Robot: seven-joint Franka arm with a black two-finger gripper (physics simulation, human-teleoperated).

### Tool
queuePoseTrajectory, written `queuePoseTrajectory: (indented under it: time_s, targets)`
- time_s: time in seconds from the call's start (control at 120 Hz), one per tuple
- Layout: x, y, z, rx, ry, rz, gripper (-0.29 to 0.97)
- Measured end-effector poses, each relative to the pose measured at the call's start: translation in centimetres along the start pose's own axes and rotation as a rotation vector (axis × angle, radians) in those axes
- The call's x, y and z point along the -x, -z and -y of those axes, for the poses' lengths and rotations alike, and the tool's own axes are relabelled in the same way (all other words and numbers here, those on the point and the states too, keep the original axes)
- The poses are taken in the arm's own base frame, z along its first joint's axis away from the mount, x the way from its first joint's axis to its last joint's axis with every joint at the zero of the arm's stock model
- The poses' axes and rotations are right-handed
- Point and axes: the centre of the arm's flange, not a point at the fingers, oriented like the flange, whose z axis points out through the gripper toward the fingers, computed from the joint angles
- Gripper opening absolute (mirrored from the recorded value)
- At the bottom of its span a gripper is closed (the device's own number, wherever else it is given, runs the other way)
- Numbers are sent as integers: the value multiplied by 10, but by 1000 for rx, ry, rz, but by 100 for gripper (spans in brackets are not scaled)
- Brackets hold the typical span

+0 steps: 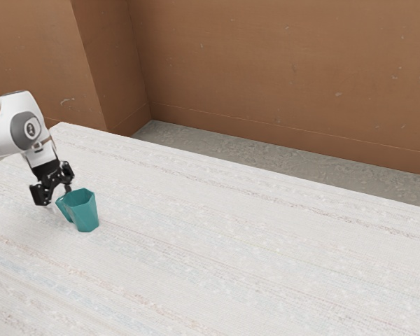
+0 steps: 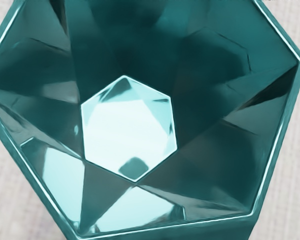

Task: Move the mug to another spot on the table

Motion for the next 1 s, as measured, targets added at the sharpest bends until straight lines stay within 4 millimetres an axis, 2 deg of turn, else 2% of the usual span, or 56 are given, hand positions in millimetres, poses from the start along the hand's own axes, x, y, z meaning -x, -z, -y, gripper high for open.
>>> queuePoseTrajectory:
  time_s: [0.2,0.5,0.575,0.733,1.0]
  targets:
    - [-10,-2,5,-1,-13,-8,68]
    - [-8,-14,6,8,17,-37,65]
    - [-7,-14,7,7,22,-38,57]
    - [-6,-15,7,1,33,-37,26]
    - [-6,-12,8,-12,44,-36,16]
